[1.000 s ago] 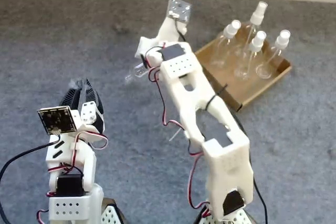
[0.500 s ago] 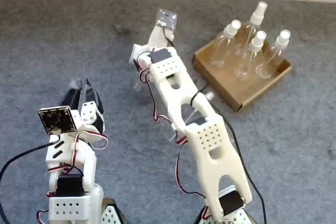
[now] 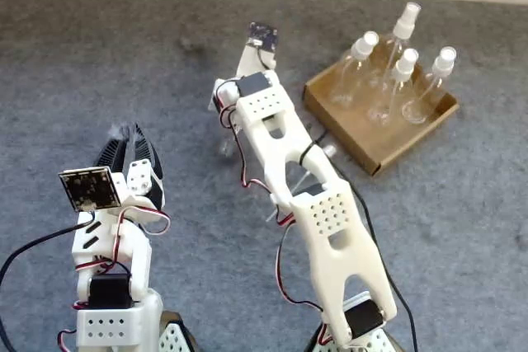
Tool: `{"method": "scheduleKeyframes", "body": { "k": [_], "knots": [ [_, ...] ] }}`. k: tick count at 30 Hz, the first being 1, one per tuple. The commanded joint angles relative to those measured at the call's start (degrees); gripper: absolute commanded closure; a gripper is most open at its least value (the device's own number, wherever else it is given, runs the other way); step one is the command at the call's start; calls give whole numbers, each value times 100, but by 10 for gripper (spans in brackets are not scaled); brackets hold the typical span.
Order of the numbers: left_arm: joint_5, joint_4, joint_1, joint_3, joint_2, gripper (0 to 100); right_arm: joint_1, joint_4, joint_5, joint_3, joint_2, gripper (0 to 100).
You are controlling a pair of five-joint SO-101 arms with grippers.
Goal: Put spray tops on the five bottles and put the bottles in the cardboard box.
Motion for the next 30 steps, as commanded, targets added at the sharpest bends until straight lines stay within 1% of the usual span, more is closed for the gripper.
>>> {"method": "scheduleKeyframes", "body": {
  "k": [1, 11, 15, 17, 21, 24, 27, 30],
  "knots": [
    [-53, -35, 110, 110, 13, 995, 224, 523, 809, -119, -154, 724],
    [-62, -35, 110, 110, 13, 995, 567, 1235, 2497, -119, -154, 724],
    [-62, -35, 110, 110, 13, 995, 681, 1824, 2769, -330, -171, 724],
    [-62, -35, 110, 110, 13, 995, 699, 2211, 3024, -549, -189, 724],
    [-62, -35, 110, 110, 13, 995, 699, 3169, 4237, -1393, -163, 724],
    [-62, -35, 110, 110, 13, 995, 699, 3758, 4536, -2044, -180, 724],
    [-62, -35, 119, 110, 13, 995, 725, 3741, 4703, -2563, -198, 724],
    [-62, -26, 119, 110, 13, 995, 673, 3741, 4844, -2712, -198, 724]
  ]
}}
